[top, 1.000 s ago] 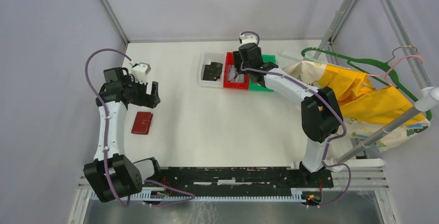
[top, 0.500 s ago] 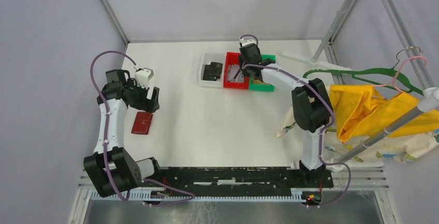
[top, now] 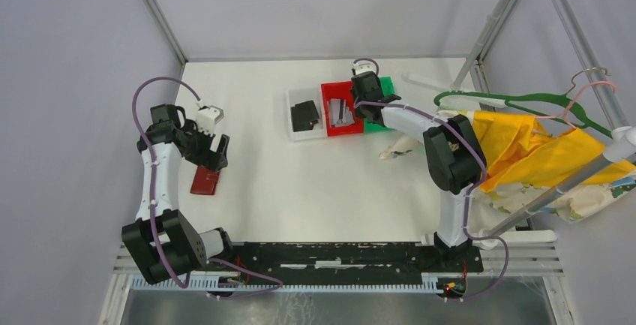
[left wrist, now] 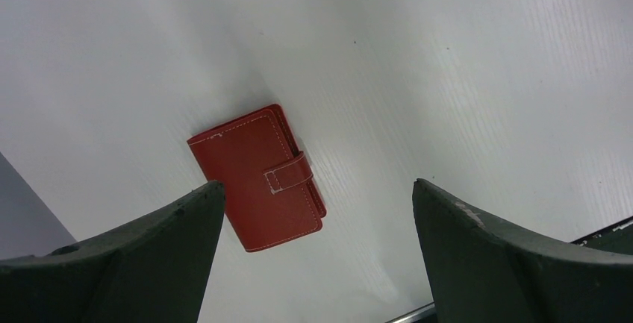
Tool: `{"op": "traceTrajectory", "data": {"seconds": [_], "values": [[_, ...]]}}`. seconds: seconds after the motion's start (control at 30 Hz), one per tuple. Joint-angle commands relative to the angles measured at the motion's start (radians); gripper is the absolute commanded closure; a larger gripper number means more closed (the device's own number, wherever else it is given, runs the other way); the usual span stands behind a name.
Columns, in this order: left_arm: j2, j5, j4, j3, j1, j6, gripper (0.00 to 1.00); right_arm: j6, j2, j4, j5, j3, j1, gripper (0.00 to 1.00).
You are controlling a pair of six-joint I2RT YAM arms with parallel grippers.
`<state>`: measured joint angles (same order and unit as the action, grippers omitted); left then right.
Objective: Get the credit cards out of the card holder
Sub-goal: Move the storage box to the center of the board, then pick up the credit card at the corner of the board.
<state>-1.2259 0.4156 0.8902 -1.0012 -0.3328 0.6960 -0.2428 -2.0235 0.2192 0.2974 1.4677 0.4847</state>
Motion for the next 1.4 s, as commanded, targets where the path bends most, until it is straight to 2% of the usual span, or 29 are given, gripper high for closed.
{"op": "traceTrajectory", "data": {"seconds": [0.0, 0.2, 0.47, 0.57, 0.73, 0.97, 1.1, 1.37], "values": [[0.002, 0.042, 0.055, -0.039, -0.013, 0.110, 0.00, -0.070, 0.109, -0.050, -0.002, -0.161, 0.034, 0.87], [-0.032, -0.012, 0.067, -0.040, -0.033, 0.111, 0.02, -0.242, 0.199, -0.089, 0.071, -0.333, 0.127, 0.92], [-0.017, -0.070, 0.044, 0.039, -0.069, 0.124, 0.05, -0.443, 0.264, -0.077, 0.181, -0.389, 0.271, 0.88], [0.004, -0.127, -0.016, 0.094, -0.068, 0.110, 0.04, -0.480, 0.271, -0.073, 0.203, -0.395, 0.305, 0.80], [0.011, -0.199, -0.111, 0.194, -0.068, 0.109, 0.00, -0.484, 0.317, -0.074, 0.245, -0.429, 0.319, 0.41], [-0.028, -0.227, -0.213, 0.215, -0.069, 0.074, 0.00, -0.447, 0.430, -0.100, 0.251, -0.456, 0.334, 0.14], [-0.035, -0.266, -0.271, 0.249, -0.068, 0.111, 0.00, -0.424, 0.463, -0.092, 0.247, -0.444, 0.356, 0.03], [-0.155, -0.202, -0.302, 0.278, -0.072, 0.129, 0.00, -0.415, 0.543, -0.109, 0.263, -0.469, 0.403, 0.02]]}}
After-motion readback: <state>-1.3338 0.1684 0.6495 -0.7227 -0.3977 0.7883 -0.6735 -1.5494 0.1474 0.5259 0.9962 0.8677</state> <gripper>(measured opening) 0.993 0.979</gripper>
